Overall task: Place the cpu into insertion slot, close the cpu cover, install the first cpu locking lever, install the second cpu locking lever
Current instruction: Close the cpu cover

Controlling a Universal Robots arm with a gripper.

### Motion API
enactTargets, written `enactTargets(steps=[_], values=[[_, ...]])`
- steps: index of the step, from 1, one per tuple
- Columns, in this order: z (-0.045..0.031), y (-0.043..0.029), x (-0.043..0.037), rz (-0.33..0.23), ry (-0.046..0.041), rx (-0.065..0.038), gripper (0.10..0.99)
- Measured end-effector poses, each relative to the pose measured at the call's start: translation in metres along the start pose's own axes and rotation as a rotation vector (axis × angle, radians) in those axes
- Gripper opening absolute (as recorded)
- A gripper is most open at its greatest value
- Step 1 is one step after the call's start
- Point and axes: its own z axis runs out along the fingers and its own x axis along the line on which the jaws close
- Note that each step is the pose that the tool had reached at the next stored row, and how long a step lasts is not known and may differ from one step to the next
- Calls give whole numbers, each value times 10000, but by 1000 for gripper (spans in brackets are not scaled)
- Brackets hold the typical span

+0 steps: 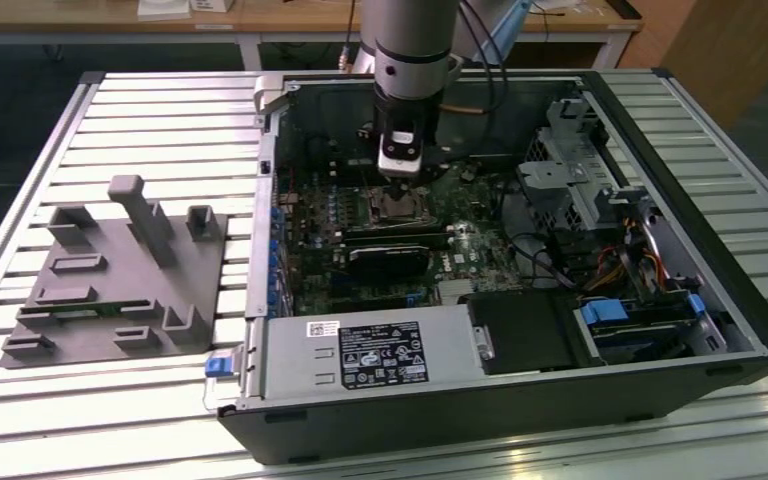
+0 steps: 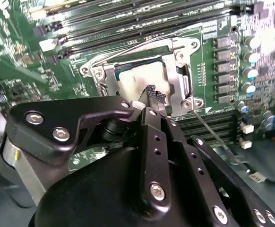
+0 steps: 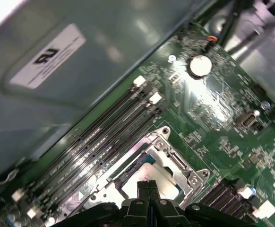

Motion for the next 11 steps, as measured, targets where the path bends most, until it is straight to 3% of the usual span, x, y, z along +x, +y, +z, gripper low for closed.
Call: enactTargets(steps=[11], values=[[2, 0, 0, -2009, 63, 23, 106]])
